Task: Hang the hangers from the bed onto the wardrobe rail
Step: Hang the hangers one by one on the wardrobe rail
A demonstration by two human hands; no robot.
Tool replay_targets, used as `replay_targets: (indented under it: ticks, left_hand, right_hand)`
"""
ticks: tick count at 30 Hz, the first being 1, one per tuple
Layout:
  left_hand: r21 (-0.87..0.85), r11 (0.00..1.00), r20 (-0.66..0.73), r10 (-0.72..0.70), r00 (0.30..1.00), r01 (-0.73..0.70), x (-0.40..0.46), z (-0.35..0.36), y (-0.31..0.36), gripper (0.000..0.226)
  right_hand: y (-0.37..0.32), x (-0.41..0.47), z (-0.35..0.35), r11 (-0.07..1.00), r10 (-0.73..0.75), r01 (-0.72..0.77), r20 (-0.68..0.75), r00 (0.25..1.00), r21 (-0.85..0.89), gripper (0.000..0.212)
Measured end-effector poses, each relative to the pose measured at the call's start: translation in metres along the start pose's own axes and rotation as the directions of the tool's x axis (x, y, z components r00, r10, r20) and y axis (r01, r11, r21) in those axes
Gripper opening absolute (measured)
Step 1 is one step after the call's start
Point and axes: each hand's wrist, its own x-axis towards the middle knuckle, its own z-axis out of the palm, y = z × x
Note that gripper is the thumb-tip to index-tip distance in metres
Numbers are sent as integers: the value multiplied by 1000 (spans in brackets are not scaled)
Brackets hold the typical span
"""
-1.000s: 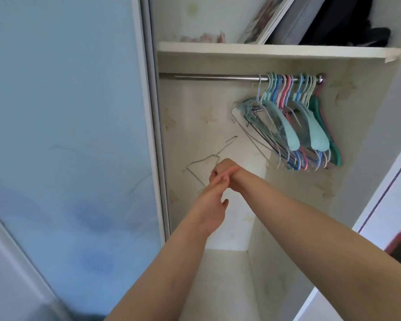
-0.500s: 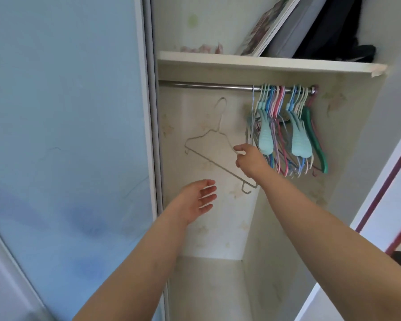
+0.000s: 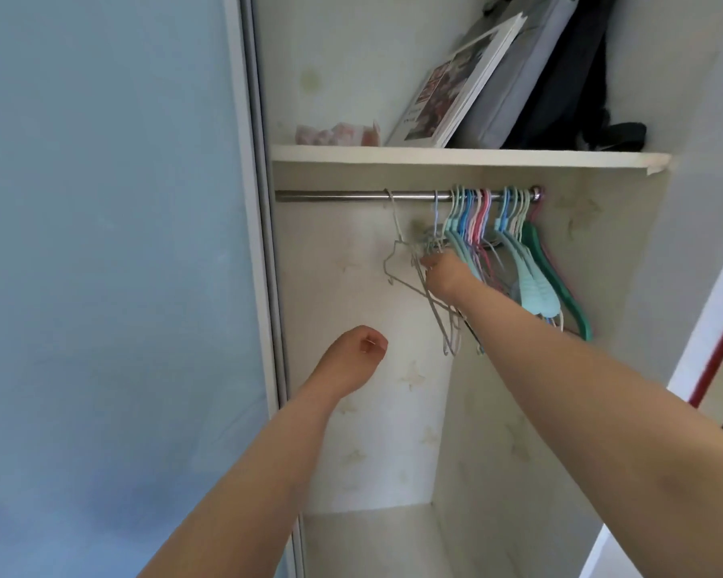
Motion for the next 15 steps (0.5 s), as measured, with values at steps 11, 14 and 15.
replay_targets:
  ticks: [11,14,15]
  left_hand:
    - [4,999,205,45,978,-47,25,15,-24,13]
    - [-68,997,279,55,959,-37,25,30,-21,11]
    - [-100,994,286,61,956,-33,23,37,-18,12]
  right_hand:
    - [15,-2,17,844,311,-222,-108,944,487,43]
    - [31,-16,20,878,296,-215,-133,946,429,42]
    - [39,-27,21,917,256,-176,-188,948,359,41]
